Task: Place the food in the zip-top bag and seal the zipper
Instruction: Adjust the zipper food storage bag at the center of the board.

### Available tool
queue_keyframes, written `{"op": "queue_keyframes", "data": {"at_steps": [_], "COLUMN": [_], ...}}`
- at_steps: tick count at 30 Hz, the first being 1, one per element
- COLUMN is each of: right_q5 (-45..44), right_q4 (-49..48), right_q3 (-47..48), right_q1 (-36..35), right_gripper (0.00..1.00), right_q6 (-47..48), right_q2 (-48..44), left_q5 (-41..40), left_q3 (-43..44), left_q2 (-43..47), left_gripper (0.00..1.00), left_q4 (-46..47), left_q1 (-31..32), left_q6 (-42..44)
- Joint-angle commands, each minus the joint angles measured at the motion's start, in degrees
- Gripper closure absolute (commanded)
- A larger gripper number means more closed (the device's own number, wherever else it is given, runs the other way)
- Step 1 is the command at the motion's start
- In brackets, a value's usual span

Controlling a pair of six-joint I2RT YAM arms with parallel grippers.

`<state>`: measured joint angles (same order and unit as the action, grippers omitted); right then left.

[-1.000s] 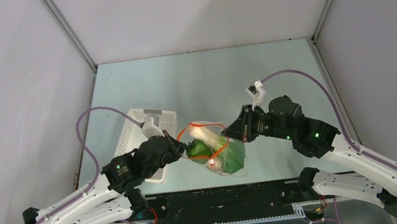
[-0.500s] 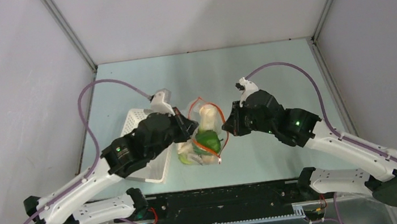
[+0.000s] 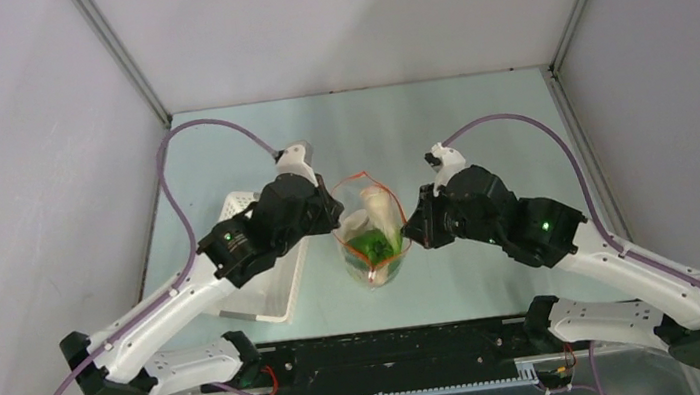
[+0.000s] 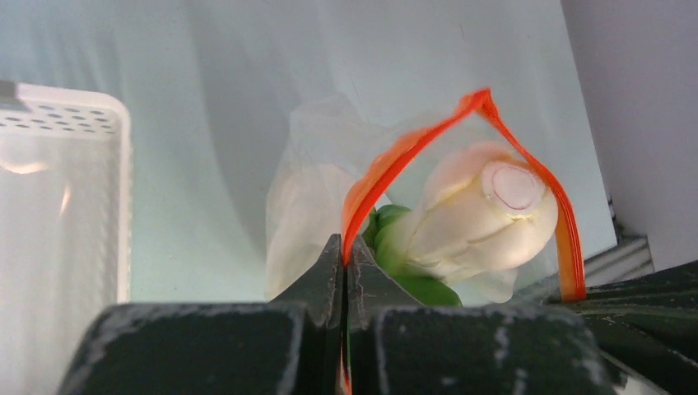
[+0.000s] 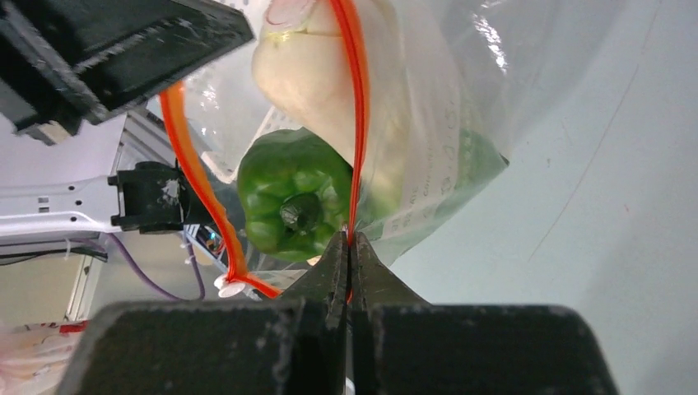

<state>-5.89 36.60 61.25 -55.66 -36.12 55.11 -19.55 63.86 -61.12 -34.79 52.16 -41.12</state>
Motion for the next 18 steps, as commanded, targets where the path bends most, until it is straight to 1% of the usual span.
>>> {"op": "queue_keyframes", "data": {"at_steps": [1, 3, 4, 6, 8, 9, 12, 14, 18], "right_q5": [4.68, 6.46, 6.25, 3.43, -0.09, -1.67, -3.19, -4.73, -10.17], "right_q4": [-5.81, -7.09, -7.25, -6.93, -6.93, -7.22, -10.51, -11.3, -10.63], "right_q3": [2.03, 1.96, 1.91, 1.93, 1.93, 1.85, 0.72, 0.34, -0.22], "right_q1": [-0.47, -1.22, -1.39, -1.27, -1.21, -1.34, -1.51, -1.58, -1.67], "right_gripper": [1.0, 1.0, 0.97, 0.96, 0.98, 0.99, 1.0, 1.0, 1.0], "right_q6": [-0.28, -1.12, -2.11, -3.66, -5.34, -6.19, -7.48, -7.78, -8.36], "right_q2": [-0.43, 0.36, 0.94, 1.81, 2.62, 3.33, 4.65, 5.73, 6.95], "left_q5": [10.07, 14.08, 17.17, 22.01, 24.57, 25.18, 27.55, 27.18, 30.61], "left_q3": [1.98, 2.72, 3.15, 3.1, 3.15, 3.22, 2.92, 2.28, 0.07], "left_q2": [-2.97, -5.0, -6.21, -7.36, -8.17, -8.42, -9.13, -9.09, -8.52], "left_gripper": [1.0, 1.0, 1.0, 1.0, 1.0, 1.0, 1.0, 1.0, 1.0], "left_q4": [6.81, 8.35, 8.82, 12.62, 14.36, 14.77, 16.84, 17.04, 19.04], "left_q1": [-0.53, -0.55, -0.52, -0.22, -0.09, -0.01, 0.1, 0.07, 0.05], "left_q6": [6.64, 7.85, 8.59, 9.32, 8.86, 8.23, 6.0, 4.16, 3.41]}}
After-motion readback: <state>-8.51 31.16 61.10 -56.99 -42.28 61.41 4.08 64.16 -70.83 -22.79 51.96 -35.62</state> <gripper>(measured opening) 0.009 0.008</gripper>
